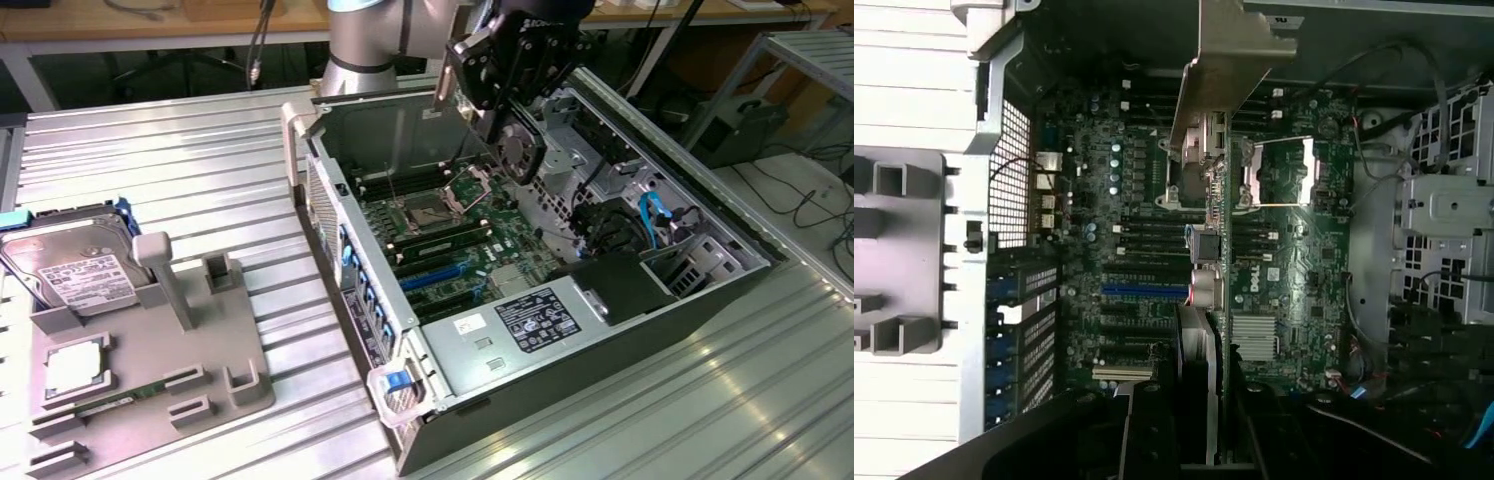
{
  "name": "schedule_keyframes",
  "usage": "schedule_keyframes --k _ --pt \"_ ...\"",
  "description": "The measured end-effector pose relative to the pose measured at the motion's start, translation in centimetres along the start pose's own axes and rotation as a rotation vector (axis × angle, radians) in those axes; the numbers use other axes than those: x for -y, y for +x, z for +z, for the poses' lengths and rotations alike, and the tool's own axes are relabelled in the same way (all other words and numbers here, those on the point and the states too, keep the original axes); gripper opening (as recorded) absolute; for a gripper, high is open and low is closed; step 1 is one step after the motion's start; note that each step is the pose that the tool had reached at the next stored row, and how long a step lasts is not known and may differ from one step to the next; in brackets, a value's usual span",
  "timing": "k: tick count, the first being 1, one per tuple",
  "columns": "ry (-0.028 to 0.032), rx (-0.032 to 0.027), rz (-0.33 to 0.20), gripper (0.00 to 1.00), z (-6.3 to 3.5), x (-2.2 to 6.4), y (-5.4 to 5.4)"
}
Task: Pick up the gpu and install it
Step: 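Pick up the gpu and move the gpu toward the slot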
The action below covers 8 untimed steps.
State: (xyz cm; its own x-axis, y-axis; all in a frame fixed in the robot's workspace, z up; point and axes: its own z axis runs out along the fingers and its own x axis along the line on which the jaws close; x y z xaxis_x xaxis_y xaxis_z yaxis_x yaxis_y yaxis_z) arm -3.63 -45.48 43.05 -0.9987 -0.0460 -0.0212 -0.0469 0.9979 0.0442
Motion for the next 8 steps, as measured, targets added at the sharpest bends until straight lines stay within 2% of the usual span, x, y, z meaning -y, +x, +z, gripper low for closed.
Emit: schedule_keyframes --k 4,8 --pt "0.0001 -0.0001 0.0 0.28 0.04 0.05 -1.04" --pt "0.0001 -0.0001 0.0 0.28 0.04 0.05 -1.12"
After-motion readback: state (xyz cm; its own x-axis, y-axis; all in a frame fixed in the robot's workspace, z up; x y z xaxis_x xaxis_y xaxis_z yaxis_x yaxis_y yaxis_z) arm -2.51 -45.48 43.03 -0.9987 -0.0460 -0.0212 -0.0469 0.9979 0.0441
